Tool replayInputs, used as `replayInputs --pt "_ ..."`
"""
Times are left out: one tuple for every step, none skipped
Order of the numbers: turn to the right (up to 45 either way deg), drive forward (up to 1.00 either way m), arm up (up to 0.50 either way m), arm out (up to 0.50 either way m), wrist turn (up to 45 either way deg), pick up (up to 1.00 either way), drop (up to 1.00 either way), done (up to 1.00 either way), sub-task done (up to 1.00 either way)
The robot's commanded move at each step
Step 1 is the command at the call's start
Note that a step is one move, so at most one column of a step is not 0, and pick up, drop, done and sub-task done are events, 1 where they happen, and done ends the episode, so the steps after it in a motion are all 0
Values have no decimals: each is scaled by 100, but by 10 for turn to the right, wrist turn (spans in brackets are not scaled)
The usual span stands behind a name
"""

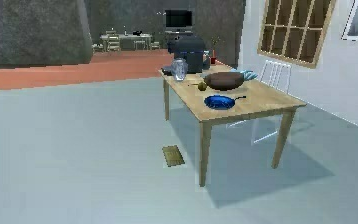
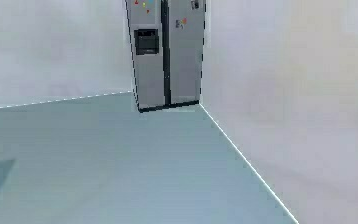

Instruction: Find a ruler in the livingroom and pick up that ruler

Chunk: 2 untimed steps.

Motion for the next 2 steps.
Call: replayInputs --pt "-150 0 0 0 0 0 0 0 0" --pt "0 100 0 0 0 0 0 0 0"
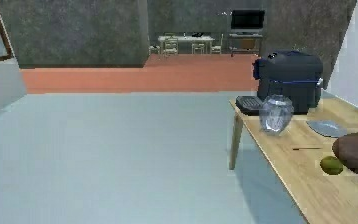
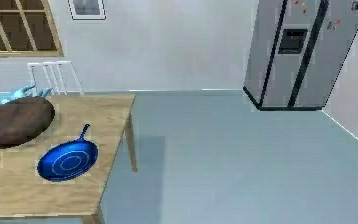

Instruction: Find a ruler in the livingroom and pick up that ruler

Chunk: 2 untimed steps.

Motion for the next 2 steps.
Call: replayInputs --pt "0 100 0 0 0 0 0 0 0" --pt "-30 0 0 0 0 0 0 0 0"
